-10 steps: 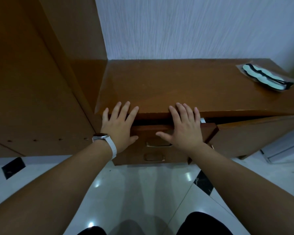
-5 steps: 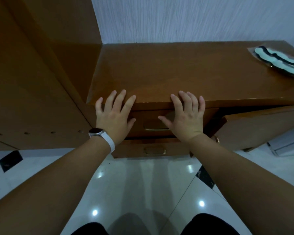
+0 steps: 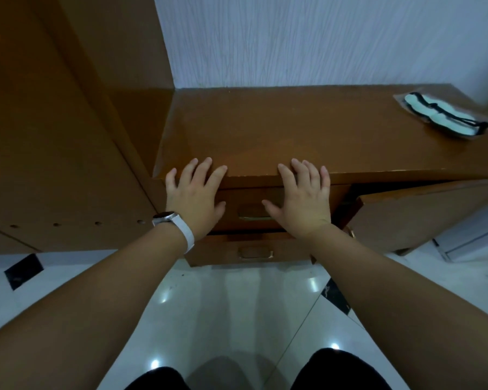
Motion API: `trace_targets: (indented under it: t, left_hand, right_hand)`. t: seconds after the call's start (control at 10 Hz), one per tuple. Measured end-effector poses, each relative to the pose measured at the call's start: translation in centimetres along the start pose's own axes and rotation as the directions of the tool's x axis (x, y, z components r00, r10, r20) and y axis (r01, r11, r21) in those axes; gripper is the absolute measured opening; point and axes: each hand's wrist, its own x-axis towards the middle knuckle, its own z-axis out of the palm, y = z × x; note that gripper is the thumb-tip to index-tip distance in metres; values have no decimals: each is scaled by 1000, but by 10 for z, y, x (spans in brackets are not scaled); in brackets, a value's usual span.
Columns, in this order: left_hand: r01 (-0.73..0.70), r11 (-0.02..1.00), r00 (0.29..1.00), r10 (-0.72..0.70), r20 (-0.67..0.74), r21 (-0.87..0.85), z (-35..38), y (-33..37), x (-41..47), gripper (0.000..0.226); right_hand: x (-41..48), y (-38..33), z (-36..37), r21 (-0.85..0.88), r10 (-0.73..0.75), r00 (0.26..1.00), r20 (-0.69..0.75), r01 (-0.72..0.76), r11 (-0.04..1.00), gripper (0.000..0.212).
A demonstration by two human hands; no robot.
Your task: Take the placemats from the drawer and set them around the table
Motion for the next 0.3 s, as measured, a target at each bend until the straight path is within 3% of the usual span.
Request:
trace_targets:
  t: [0.1,0.2,0.3]
  left_hand:
    - [-6,993,993,20,118,-119,-28,-3,2,61]
    - [-46,975,995,64,78,-217,-70,-4,-13,54]
    - [6,954,997,18,77,-299,-116,-1,-34,54]
  right_hand:
    - [1,1,-29,45,-24,978,209,15,999,83]
    - [2,3,-74,160,-98,936,337,46,986,72]
    - [-4,2,-127,207,-158,895,418,75,975,67]
